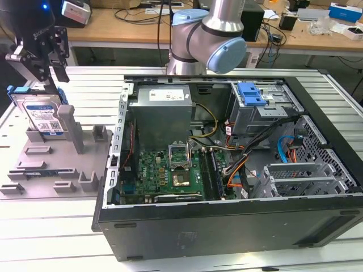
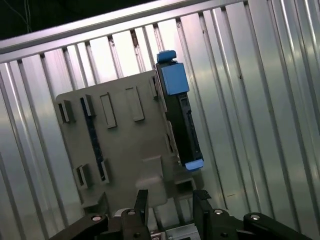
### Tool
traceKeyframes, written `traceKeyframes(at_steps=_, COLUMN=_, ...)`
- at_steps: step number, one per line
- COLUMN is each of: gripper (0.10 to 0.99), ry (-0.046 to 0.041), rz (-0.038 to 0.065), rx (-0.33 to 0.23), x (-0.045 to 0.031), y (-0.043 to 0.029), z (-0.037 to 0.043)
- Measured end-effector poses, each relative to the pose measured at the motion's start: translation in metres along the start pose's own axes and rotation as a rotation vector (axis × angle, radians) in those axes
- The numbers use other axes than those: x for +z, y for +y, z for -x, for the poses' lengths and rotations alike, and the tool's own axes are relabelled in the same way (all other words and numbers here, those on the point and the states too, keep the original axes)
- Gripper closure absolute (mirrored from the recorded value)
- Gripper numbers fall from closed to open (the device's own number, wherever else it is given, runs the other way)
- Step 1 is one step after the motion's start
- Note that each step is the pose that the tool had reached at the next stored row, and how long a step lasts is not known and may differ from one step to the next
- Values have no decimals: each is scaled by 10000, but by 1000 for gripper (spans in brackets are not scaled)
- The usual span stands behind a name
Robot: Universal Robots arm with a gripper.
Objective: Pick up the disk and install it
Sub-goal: 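Pick up the disk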
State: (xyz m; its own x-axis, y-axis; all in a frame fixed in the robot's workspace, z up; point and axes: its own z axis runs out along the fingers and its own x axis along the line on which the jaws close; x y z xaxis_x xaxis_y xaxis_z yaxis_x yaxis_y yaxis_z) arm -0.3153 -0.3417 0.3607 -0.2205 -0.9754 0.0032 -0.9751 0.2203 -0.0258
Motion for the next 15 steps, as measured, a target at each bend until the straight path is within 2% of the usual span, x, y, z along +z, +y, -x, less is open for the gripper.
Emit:
traceKeyframes(at_steps=3, gripper=604, ry=1, rz=-15, rx=-639, x=10, y=1, z=1)
traceKeyframes(at_steps=9, gripper=604, ry=10, rz=-19, rx=-727, x=11, y=0, z=2)
traceKeyframes(at_steps=14, gripper=604, ry=34, rz=-23, rx=-750, x=11, y=3, z=167)
traceKeyframes(at_steps=15, gripper=604, ry=106, rz=-39, rx=-754, x=13, y=18, z=234)
